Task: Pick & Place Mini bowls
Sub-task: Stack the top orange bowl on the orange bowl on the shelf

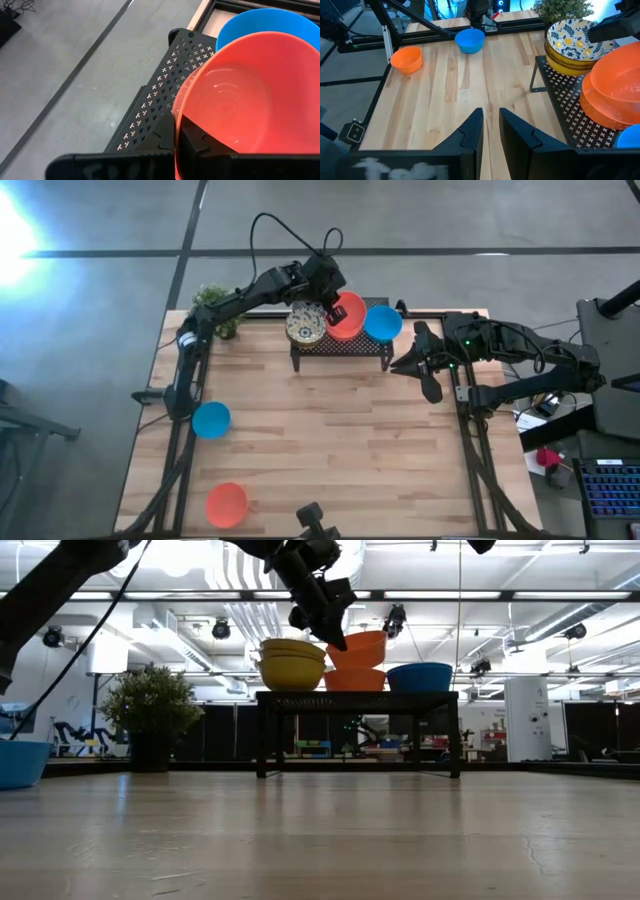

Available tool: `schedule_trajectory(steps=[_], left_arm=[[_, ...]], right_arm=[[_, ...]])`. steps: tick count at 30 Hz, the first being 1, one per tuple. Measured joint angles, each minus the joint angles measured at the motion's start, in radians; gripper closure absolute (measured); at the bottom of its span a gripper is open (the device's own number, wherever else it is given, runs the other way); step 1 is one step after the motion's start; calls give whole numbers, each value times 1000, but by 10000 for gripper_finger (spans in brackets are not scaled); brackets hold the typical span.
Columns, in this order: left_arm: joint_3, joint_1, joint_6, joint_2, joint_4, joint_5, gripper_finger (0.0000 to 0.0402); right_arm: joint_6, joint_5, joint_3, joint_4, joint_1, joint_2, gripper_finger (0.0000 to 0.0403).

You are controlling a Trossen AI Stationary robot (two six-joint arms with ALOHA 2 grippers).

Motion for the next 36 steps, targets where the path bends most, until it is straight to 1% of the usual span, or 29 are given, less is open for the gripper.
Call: schedule_trajectory(steps=[14,23,36], left_arm=[[0,0,-1,0,0,0,401],[0,0,-16,0,-7,0,367],[0,0,-57,0,-12,17,365]], right_arm=[[-1,0,0,0,0,0,346],[0,0,0,0,0,0,346],[-1,0,0,0,0,0,346]])
